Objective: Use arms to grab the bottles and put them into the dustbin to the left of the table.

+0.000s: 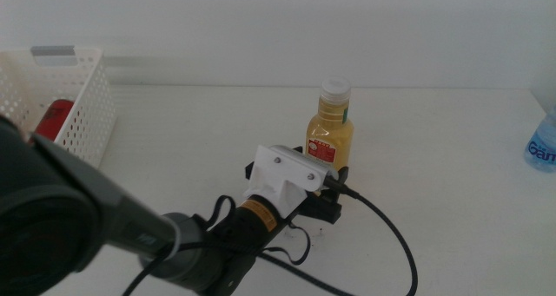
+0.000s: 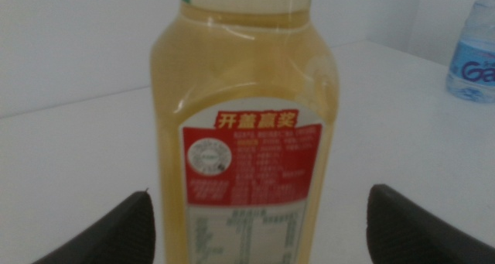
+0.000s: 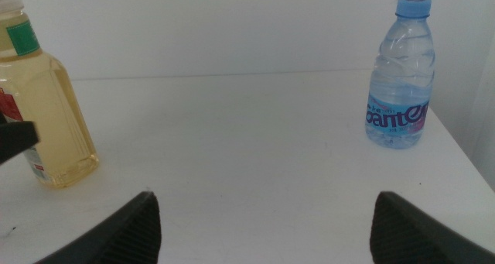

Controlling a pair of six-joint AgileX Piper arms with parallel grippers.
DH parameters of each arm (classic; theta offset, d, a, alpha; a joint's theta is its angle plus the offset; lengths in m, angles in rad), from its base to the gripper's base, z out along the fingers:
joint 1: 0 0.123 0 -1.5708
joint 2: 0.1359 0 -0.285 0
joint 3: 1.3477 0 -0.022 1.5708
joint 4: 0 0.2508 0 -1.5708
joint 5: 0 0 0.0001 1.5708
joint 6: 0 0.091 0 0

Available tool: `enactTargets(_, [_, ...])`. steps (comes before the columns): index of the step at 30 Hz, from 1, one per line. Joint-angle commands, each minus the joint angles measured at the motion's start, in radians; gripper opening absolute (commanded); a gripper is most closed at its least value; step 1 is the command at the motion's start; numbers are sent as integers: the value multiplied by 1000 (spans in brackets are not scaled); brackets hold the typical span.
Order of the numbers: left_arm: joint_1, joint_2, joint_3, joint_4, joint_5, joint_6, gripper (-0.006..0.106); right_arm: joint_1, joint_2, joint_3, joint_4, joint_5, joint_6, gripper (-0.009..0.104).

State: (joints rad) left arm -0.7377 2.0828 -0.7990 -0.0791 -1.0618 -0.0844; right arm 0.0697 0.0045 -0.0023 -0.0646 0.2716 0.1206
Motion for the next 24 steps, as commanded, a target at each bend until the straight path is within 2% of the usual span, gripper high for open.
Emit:
enactTargets(1, [7, 32, -43, -6, -18, -14, 94, -8, -5, 2, -8, -7, -5, 81])
enactTargets(17, [34, 163, -262, 2, 104, 27, 92, -8, -5, 2, -8, -7, -5, 81])
enactTargets(19, [34, 173, -276, 7, 131, 6, 86, -8, -5, 2, -8, -7, -5, 81])
enactTargets(20, [34, 176, -281, 9, 139, -10, 80, -8, -5, 2, -8, -7, -5, 81])
enactTargets(22, [34, 173, -281, 8, 139, -22, 62, -8, -5, 2, -8, -7, -5, 81])
enactTargets(24, [38, 155, -281, 10, 153, -22, 37, -8, -5, 2, -8, -7, -5, 81])
